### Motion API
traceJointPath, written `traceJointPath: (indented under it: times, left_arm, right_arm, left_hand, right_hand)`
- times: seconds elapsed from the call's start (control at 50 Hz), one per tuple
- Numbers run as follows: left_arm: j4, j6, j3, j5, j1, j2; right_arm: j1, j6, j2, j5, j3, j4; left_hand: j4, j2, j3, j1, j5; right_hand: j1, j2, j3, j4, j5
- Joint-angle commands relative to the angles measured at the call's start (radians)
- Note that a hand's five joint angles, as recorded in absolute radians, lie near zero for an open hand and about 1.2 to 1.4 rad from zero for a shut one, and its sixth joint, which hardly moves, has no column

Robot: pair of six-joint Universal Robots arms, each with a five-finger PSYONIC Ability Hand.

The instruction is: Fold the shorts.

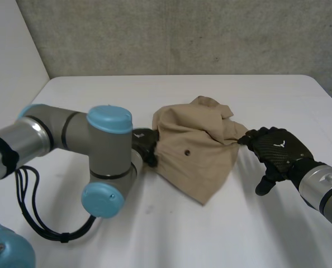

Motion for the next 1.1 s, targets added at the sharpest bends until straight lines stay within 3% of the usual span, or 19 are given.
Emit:
traceJointPath:
  times: [0.02, 0.16, 0.26, 0.42, 0.6, 0.64, 0.68, 0.74, 0.84, 0.98, 1.1]
  left_arm:
    - [0.076, 0.009, -0.036, -0.320, 0.134, 0.177]
    - [0.167, 0.029, -0.062, -0.265, 0.333, 0.370]
    - [0.210, 0.094, -0.054, -0.166, 0.352, 0.398]
    - [0.328, 0.123, -0.035, -0.107, 0.197, 0.384]
    - [0.370, 0.172, 0.010, 0.023, -0.137, 0.192]
    - [0.368, 0.174, 0.001, 0.045, -0.180, 0.174]
    - [0.360, 0.178, -0.022, 0.063, -0.226, 0.157]
    - [0.363, 0.183, -0.074, 0.065, -0.249, 0.166]
    - [0.360, 0.204, -0.097, 0.052, -0.239, 0.229]
    - [0.334, 0.243, -0.171, -0.023, -0.093, 0.374]
    - [0.337, 0.235, -0.313, -0.023, -0.030, 0.532]
  right_arm:
    - [0.006, -0.002, 0.000, -0.001, 0.006, 0.000]
    - [0.009, -0.003, 0.002, -0.003, 0.007, 0.001]
    - [0.012, -0.003, 0.005, -0.001, 0.009, 0.001]
    - [0.010, -0.002, 0.009, 0.000, 0.015, 0.000]
    - [0.000, 0.009, 0.008, 0.003, 0.016, -0.026]
    - [0.000, 0.011, 0.008, 0.008, 0.018, -0.034]
    - [-0.003, 0.011, 0.008, 0.023, 0.018, -0.043]
    - [-0.011, 0.011, 0.008, 0.046, 0.018, -0.048]
    - [-0.022, 0.011, 0.006, 0.056, 0.016, -0.054]
    - [-0.016, 0.011, 0.005, 0.056, 0.016, -0.052]
    - [-0.014, 0.011, -0.011, 0.059, 0.009, -0.051]
  left_hand:
    - [0.210, 0.228, 0.296, 0.349, 0.280]
    - [0.210, 0.228, 0.296, 0.349, 0.280]
    - [0.210, 0.228, 0.296, 0.349, 0.280]
    - [0.210, 0.228, 0.296, 0.349, 0.280]
    - [0.210, 0.228, 0.296, 0.349, 0.280]
    - [-0.079, -0.060, 0.008, 0.061, -0.008]
    - [-0.603, -0.585, -0.516, -0.463, -0.532]
    - [-0.723, -0.705, -0.637, -0.583, -0.652]
    - [-0.785, -0.767, -0.699, -0.645, -0.714]
    - [-0.785, -0.767, -0.699, -0.645, -0.714]
    - [-0.800, -0.782, -0.713, -0.660, -0.729]
  right_hand:
    - [-0.031, -0.047, -0.040, -0.063, -0.071]
    - [-0.031, -0.047, -0.040, -0.063, -0.071]
    - [-0.031, -0.047, -0.040, -0.063, -0.071]
    - [-0.031, -0.047, -0.040, -0.063, -0.071]
    - [-0.031, -0.047, -0.040, -0.063, -0.071]
    - [-0.031, -0.047, -0.040, -0.063, -0.071]
    - [-0.031, -0.047, -0.040, -0.063, -0.071]
    - [-0.031, -0.047, -0.040, -0.063, -0.071]
    - [-0.031, -0.047, -0.040, -0.063, -0.071]
    - [-0.031, -0.047, -0.040, -0.063, -0.071]
    - [-0.031, -0.047, -0.040, -0.063, -0.071]
